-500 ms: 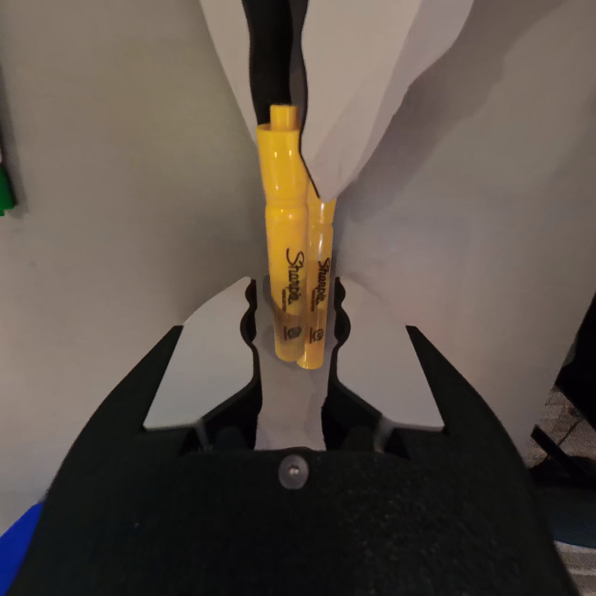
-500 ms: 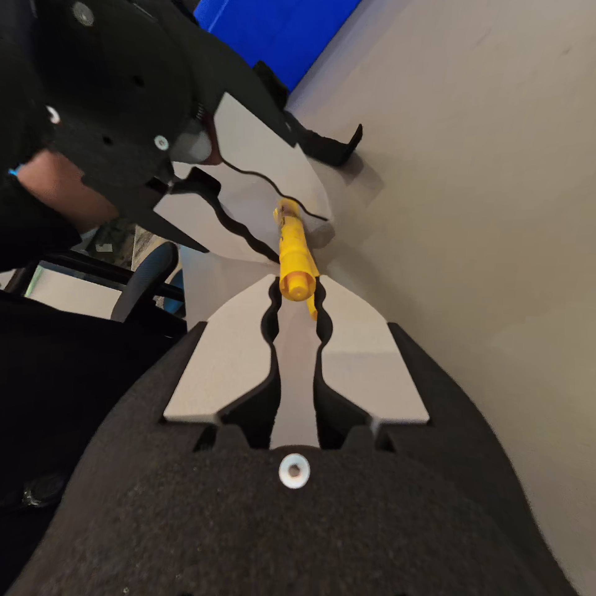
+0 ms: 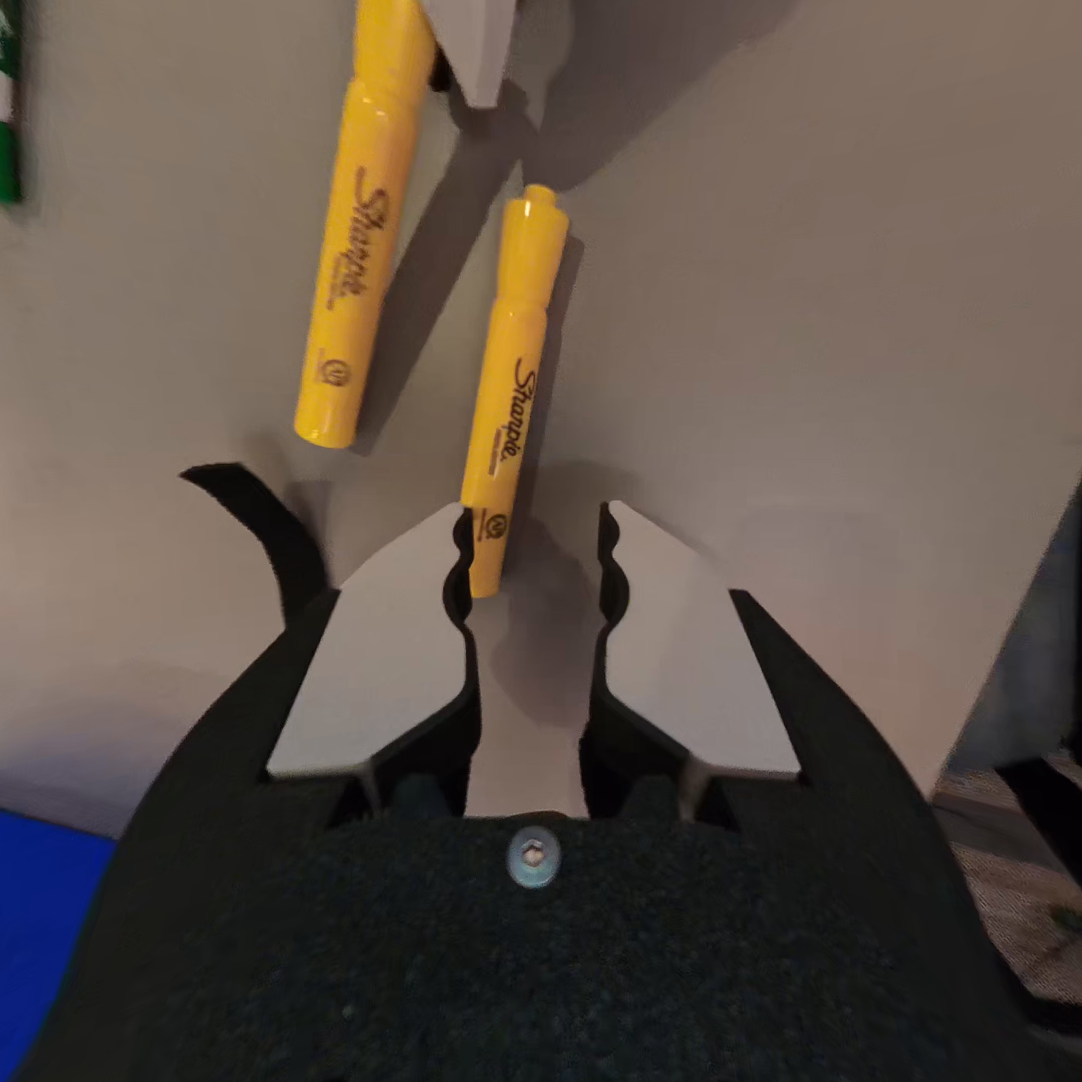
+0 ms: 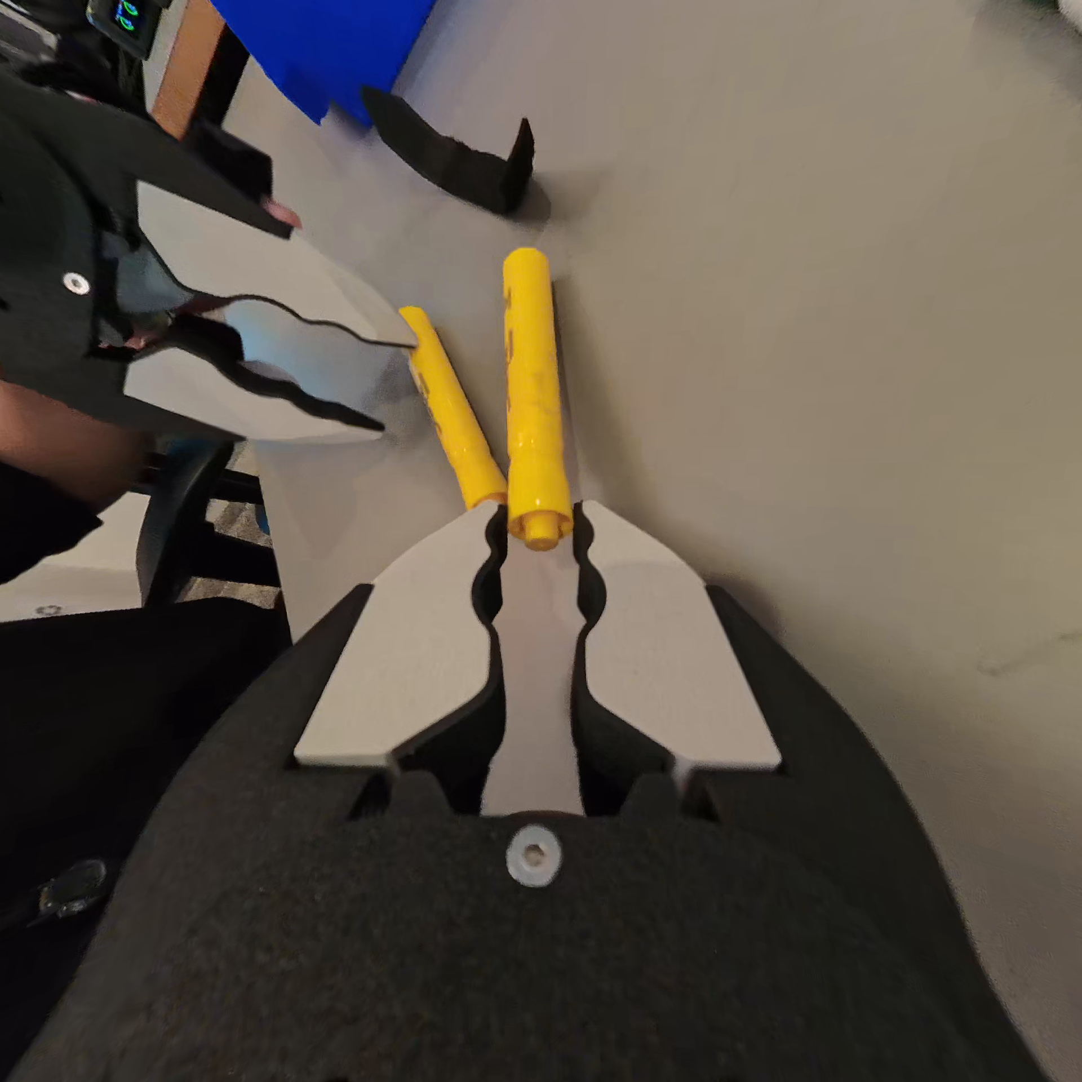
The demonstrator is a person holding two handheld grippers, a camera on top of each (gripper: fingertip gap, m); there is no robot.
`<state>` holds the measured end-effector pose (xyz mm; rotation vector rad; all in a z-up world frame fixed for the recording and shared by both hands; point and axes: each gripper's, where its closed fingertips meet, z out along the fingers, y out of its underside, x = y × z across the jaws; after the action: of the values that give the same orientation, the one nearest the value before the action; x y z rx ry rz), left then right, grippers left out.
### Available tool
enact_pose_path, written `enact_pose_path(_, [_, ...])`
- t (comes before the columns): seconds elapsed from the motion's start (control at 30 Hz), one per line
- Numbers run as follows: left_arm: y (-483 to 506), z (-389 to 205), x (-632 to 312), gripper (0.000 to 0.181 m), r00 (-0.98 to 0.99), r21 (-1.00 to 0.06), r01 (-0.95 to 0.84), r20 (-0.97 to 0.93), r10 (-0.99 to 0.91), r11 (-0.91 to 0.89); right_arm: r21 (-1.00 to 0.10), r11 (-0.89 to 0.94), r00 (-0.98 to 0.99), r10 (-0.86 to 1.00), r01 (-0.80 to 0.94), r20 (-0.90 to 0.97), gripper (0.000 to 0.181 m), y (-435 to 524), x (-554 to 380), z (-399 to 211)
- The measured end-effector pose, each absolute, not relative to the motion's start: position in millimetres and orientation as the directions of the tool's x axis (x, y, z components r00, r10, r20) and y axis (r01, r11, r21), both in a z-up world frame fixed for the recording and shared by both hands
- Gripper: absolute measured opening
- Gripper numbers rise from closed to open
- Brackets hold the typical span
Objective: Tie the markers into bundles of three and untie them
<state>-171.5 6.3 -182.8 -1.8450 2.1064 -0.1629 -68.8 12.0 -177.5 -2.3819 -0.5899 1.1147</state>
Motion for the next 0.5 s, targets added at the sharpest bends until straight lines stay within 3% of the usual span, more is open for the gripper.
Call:
enact_pose_path(0.2, [20.6, -191.0, -169.1, 0.036, -0.098, -0.206, -0.968, -0.208, -0.973, 0.142, -0.592, -0.765, 0.614, 0.601, 0.256, -0.512, 0.037, 7.6, -53.8, -173.2])
enact_pose_path(0.3, [22.5, -193.0, -165.1, 0.030, -0.116, -0.175, -0.972, -0.211, -0.971, 0.154, -0.664, -0.700, 0.606, 0.656, 0.264, -0.450, 0.039, 1.4, -55.1, -164.5])
enact_pose_path(0.37, [21.5, -194.2, -165.3, 0.020, -0.135, -0.154, -0.973, -0.223, -0.965, 0.171, -0.725, -0.612, 0.601, 0.720, 0.315, -0.347, 0.041, -8.1, -60.4, -159.7])
enact_pose_path(0.5, [22.1, -193.3, -166.0, 0.019, -0.079, -0.125, -0.986, -0.255, -0.964, 0.113, -0.823, -0.429, 0.606, 0.784, 0.372, -0.135, 0.043, -24.5, -75.0, -150.4])
